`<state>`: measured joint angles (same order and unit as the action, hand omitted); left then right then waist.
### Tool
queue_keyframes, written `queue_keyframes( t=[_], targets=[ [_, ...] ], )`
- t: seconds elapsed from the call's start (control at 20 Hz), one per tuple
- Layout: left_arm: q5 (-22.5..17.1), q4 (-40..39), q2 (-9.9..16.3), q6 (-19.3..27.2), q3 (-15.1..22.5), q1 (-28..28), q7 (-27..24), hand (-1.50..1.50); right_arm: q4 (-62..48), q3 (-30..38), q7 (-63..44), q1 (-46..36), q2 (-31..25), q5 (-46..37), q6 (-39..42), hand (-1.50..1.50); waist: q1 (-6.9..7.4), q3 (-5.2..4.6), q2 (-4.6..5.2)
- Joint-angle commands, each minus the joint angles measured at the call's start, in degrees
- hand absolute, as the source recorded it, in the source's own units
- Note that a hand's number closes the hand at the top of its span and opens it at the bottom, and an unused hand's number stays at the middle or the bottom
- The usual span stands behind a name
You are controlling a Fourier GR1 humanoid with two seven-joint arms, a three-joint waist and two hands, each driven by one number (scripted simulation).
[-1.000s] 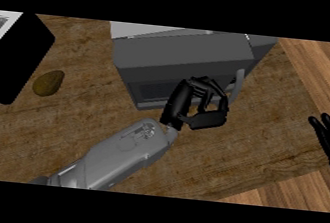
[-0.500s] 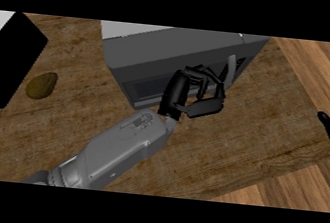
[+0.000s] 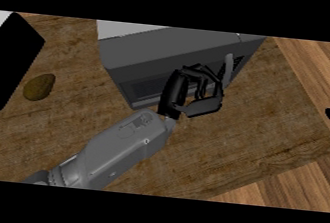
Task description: Pick up the milk, place it into the microwave and close the microwave
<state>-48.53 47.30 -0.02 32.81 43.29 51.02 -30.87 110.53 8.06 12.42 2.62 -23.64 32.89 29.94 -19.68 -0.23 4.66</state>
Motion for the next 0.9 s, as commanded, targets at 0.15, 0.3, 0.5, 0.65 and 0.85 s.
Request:
queue_keyframes(
  t=[0.15,0.3,0.5,0.65,0.85],
  targets=[
    [-2.73,-4.3,0.02,-1.04,-1.79,3.35,-1.82,1.5,0.89,1.25,-1.79,-0.79,-1.62,2.56,-0.26,-1.5,-1.28,-0.05,0.62],
    [-3.06,-5.11,0.02,-0.8,-1.32,3.84,-2.44,1.5,0.8,1.32,-2.43,-1.23,-1.7,3.63,-0.66,-1.5,-1.2,0.04,0.77],
    [-4.04,-5.69,0.02,-1.2,-1.33,3.65,-4.04,1.5,1.25,1.6,-3.06,-1.48,-2.65,4.32,-0.25,-1.5,-1.03,0.04,0.86],
    [-5.02,-5.73,0.02,-1.37,-1.36,4.2,-4.31,1.5,1.15,2.18,-3.76,-1.49,-3.15,5.46,-0.51,-1.5,-1.53,0.08,0.9],
    [-5.78,-5.91,0.02,-1.24,-0.63,4.28,-5.37,1.5,1.23,2.84,-4.47,-2.62,-3.69,6.53,-1.27,-1.5,-1.49,0.06,0.99]
  ],
)
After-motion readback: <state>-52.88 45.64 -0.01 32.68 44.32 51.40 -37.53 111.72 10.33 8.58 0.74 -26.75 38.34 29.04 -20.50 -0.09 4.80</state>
